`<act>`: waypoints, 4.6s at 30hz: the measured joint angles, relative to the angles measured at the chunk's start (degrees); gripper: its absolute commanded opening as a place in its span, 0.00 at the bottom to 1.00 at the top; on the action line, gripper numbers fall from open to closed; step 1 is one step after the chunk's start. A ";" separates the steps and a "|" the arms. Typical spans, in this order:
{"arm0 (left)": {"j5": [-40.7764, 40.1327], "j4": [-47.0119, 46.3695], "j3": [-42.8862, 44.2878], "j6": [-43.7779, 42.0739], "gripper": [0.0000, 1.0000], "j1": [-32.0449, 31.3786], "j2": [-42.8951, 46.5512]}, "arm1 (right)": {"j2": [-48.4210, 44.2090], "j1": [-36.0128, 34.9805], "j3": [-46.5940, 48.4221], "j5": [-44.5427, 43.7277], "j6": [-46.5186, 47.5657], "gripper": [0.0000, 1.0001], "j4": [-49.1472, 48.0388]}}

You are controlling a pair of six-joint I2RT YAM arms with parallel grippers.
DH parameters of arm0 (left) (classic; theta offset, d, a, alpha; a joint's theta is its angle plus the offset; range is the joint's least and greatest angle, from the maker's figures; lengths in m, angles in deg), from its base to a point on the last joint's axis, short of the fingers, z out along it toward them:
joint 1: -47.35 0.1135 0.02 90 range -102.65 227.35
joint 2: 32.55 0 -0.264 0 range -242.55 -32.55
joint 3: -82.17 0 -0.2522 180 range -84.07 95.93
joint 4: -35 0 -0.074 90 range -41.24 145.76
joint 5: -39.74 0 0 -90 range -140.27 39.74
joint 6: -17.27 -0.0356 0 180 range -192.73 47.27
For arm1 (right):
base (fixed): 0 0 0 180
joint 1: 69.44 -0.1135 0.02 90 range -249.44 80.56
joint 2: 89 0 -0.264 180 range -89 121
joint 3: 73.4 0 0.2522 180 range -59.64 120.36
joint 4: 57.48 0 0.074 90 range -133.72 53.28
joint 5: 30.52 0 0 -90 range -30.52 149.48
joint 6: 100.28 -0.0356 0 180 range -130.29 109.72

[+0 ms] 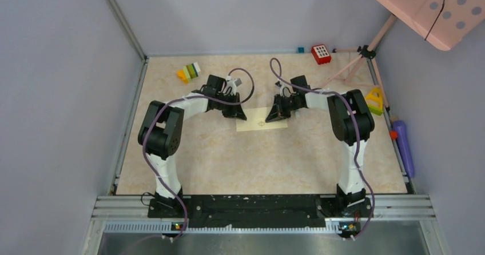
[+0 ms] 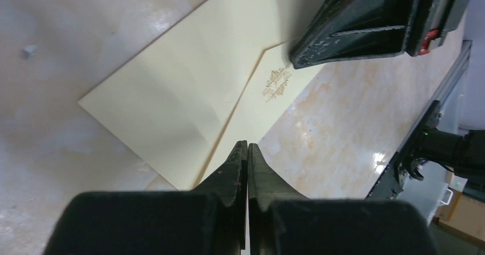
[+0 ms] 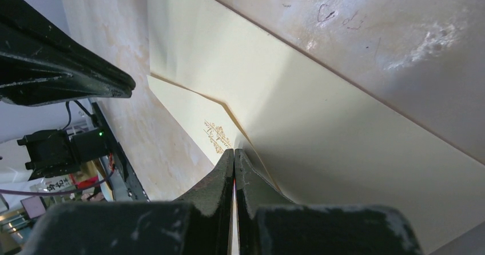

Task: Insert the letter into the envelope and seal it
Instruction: Seal the envelope flap on the envelope.

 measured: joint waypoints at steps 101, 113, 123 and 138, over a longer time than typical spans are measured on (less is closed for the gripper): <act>-6.78 -0.59 4.33 3.89 0.00 -6.56 -6.23 | 7.61 -2.60 3.37 0.70 -18.86 0.00 -21.22; -6.84 -1.40 4.02 3.96 0.00 -6.54 -6.23 | 7.19 0.33 3.37 -0.17 -18.23 0.00 -21.03; -6.69 -1.51 3.98 4.20 0.00 -6.54 -6.23 | 5.35 1.64 3.30 -2.95 -13.40 0.00 -18.86; -5.95 -2.14 3.67 5.16 0.00 -6.34 -6.21 | 2.05 2.21 2.51 4.48 -9.64 0.00 -16.24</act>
